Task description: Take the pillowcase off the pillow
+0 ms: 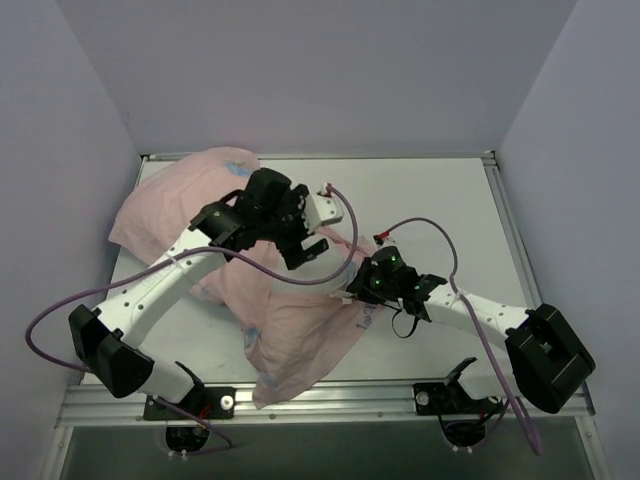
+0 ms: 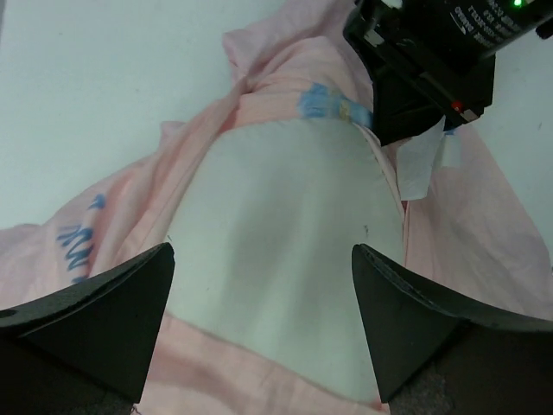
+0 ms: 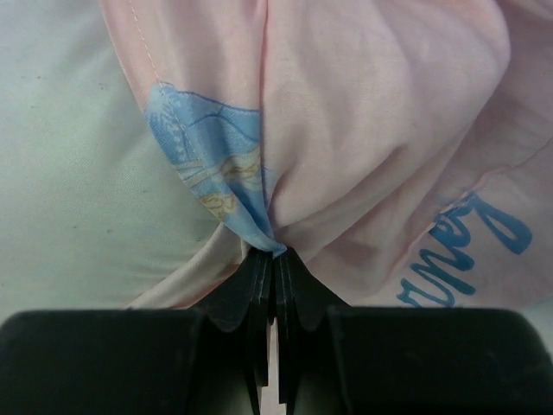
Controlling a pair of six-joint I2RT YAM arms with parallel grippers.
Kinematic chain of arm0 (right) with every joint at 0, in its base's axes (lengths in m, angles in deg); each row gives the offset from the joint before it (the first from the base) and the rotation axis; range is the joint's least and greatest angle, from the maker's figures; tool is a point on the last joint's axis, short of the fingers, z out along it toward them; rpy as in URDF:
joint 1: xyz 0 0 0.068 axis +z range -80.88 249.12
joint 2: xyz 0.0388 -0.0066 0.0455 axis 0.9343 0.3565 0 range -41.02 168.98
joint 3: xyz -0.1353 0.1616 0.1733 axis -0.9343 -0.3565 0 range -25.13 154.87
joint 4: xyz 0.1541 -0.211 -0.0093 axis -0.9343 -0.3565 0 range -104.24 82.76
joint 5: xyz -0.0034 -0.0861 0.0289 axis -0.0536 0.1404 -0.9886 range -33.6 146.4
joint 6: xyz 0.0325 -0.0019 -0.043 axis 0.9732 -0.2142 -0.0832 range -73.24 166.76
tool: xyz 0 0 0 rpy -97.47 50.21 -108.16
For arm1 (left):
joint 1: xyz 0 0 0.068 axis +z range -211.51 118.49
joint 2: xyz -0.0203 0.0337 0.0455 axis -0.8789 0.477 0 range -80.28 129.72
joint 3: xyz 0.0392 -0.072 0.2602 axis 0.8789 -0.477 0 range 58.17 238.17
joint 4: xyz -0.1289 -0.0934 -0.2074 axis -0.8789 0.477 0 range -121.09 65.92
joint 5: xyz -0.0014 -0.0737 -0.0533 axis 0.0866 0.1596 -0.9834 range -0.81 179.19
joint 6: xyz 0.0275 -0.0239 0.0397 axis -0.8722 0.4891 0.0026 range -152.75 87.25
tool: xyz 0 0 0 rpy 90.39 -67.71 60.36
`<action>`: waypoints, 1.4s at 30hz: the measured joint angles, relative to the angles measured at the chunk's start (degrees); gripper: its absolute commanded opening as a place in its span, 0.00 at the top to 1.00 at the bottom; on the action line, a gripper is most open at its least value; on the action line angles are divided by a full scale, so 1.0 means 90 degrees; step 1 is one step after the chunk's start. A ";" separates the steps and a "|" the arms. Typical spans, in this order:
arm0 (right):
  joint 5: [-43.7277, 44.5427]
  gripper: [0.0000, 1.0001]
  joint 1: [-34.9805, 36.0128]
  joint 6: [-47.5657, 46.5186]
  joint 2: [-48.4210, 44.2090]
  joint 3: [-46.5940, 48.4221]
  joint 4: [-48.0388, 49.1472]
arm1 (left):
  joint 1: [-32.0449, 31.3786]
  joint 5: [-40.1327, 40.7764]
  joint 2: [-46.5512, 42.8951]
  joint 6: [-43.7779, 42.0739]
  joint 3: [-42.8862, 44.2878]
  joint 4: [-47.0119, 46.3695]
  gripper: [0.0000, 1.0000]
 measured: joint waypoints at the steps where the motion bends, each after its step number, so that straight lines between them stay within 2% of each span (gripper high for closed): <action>1: -0.0017 1.00 -0.0017 0.0002 0.0000 0.0000 0.0000 | -0.0134 0.0092 0.0083 -0.0002 -0.0017 -0.0005 0.09; 2: -0.0024 1.00 -0.0027 0.0012 -0.0002 0.0000 0.0000 | -0.0304 0.0233 0.0236 -0.0041 -0.0046 -0.0010 0.09; 5: -0.0041 1.00 -0.0027 0.0017 -0.0002 0.0000 0.0000 | -0.0607 0.0546 0.0826 -0.0075 -0.0090 -0.0029 0.00; 6: -0.0039 1.00 -0.0027 0.0017 -0.0002 0.0000 0.0000 | -0.0644 0.0636 0.1032 -0.0078 -0.0100 -0.0027 0.06; 7: -0.0041 1.00 -0.0027 0.0017 -0.0002 0.0000 0.0000 | -0.0668 0.0760 0.1265 -0.0078 -0.0114 -0.0046 0.06; 10: -0.0036 1.00 -0.0034 0.0017 -0.0002 0.0000 -0.0010 | -0.0687 0.1168 0.1681 -0.0092 -0.0226 -0.0228 0.06; 12: -0.0034 1.00 -0.0056 0.0017 -0.0002 0.0000 -0.0027 | -0.0716 0.1457 0.1817 -0.0087 -0.0313 -0.0444 0.02; 14: -0.0027 1.00 -0.0085 0.0015 -0.0015 0.0000 -0.0034 | -0.0758 0.1693 0.1887 -0.0068 -0.0379 -0.0673 0.13; 15: -0.0019 1.00 -0.0119 0.0015 -0.0036 0.0000 -0.0041 | -0.0767 0.1749 0.1894 -0.0056 -0.0408 -0.0736 0.23; 17: -0.0022 1.00 -0.0199 0.0010 -0.0114 -0.0002 -0.0078 | -0.0770 0.1773 0.1892 -0.0015 -0.0459 -0.0811 0.71; 18: -0.0041 1.00 -0.0257 0.0010 -0.0170 -0.0015 -0.0080 | -0.0767 0.1785 0.1887 0.0000 -0.0493 -0.0848 0.97; 26: -0.0333 1.00 -0.1098 -0.0228 -0.0311 0.0102 -0.0170 | -0.0520 0.1501 0.1387 0.0061 -0.0862 -0.1175 0.98; 34: -0.0950 1.00 -0.2084 -0.0682 0.0714 0.1253 0.0214 | -0.0100 0.0928 -0.0136 0.0095 -0.1059 -0.1005 0.98; 42: -0.1377 1.00 -0.2288 -0.0865 0.1795 0.2322 -0.0136 | -0.0092 0.0760 -0.0325 -0.0121 -0.1659 -0.1236 0.98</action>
